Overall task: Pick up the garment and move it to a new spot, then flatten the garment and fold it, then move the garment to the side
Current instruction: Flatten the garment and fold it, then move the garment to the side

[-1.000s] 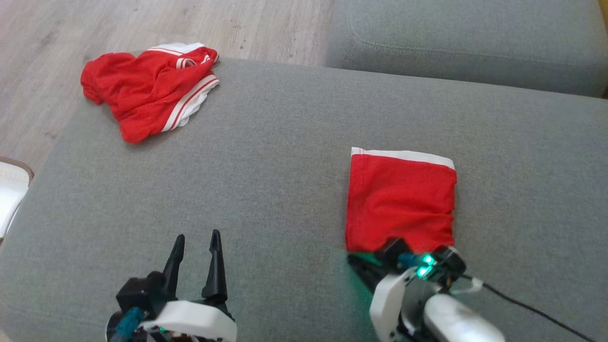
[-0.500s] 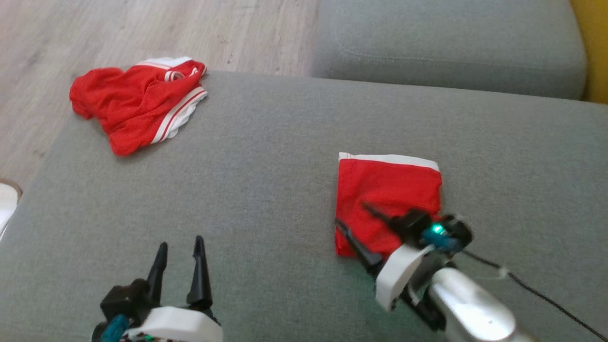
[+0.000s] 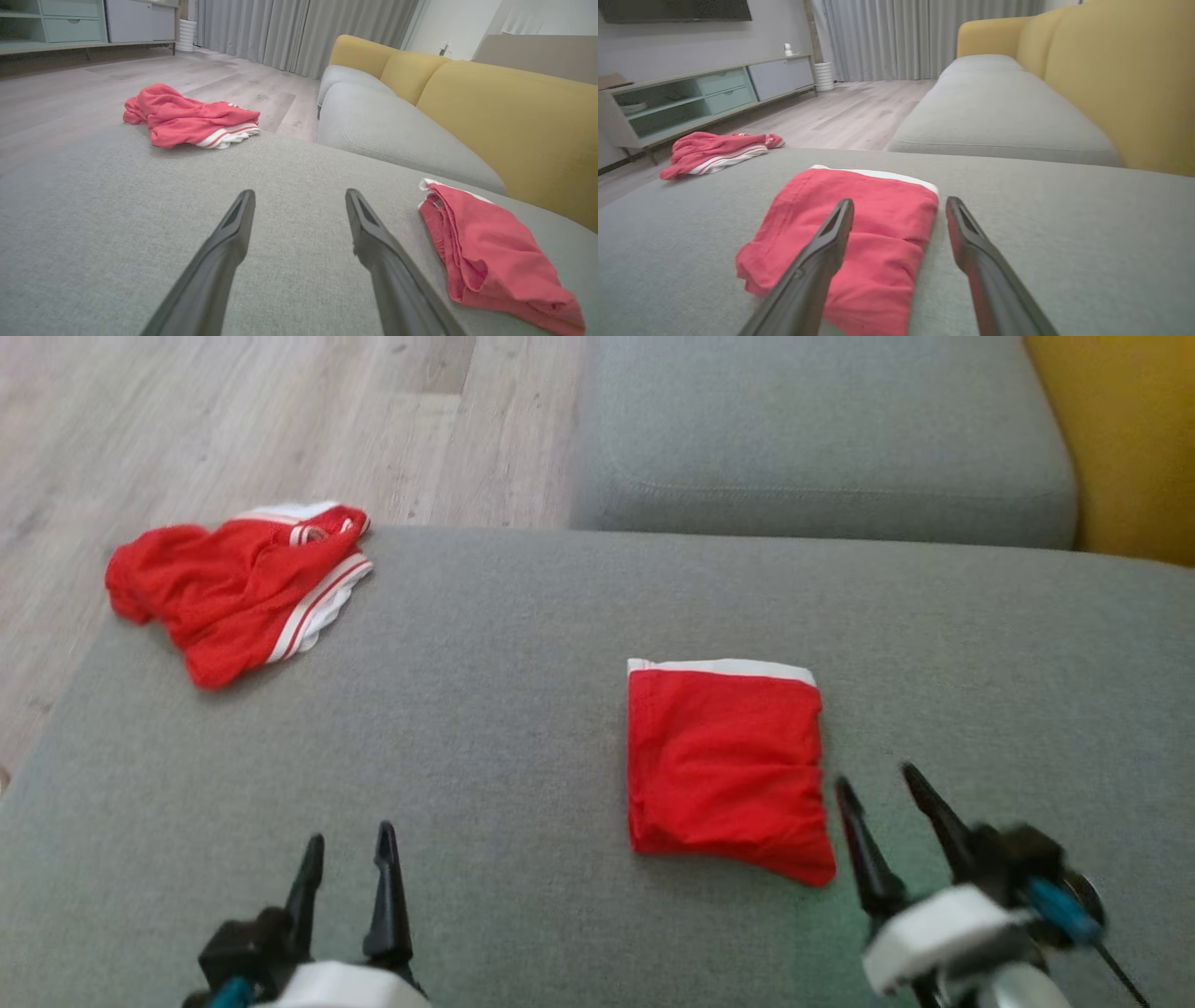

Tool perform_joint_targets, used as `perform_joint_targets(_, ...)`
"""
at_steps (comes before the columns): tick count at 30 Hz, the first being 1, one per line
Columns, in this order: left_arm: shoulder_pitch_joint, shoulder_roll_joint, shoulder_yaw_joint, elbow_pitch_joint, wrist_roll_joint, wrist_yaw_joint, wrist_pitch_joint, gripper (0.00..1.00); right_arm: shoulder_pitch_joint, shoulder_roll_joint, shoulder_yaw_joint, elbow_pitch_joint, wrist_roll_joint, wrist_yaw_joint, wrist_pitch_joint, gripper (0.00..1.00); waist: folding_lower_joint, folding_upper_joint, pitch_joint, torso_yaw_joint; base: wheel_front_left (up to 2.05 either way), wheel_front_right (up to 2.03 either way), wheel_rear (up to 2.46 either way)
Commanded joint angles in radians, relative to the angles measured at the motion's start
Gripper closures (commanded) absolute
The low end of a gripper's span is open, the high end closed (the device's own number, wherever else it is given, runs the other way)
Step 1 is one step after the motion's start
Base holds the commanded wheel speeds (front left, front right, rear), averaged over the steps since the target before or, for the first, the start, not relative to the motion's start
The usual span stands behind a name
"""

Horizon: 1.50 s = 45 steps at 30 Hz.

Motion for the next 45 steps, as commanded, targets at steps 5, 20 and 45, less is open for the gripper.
perform_joint_targets(5, 0.002, -0.005, 0.023, 0.006, 0.018, -0.029, -0.022, 0.0, 0.07, 0.01, -0.034, -0.113, -0.004, -0.001, 0.0, 0.0, 0.0001, 0.0, -0.008, -0.013, 0.0, 0.0, 0.0)
perform_joint_targets(20, -0.002, -0.01, 0.014, 0.045, 0.047, -0.045, -0.027, 0.0, 0.132, 0.01, -0.06, -0.175, 0.018, -0.001, 0.019, 0.0, 0.0001, 0.0, -0.005, -0.02, 0.0, 0.0, 0.0)
perform_joint_targets(45, -0.075, -0.021, -0.003, 0.033, 0.076, -0.035, -0.019, 0.0, -0.248, 0.005, -0.101, -0.04, -0.016, -0.001, 0.525, 0.0, 0.0001, 0.0, 0.132, 0.064, 0.0, 0.0, 0.0)
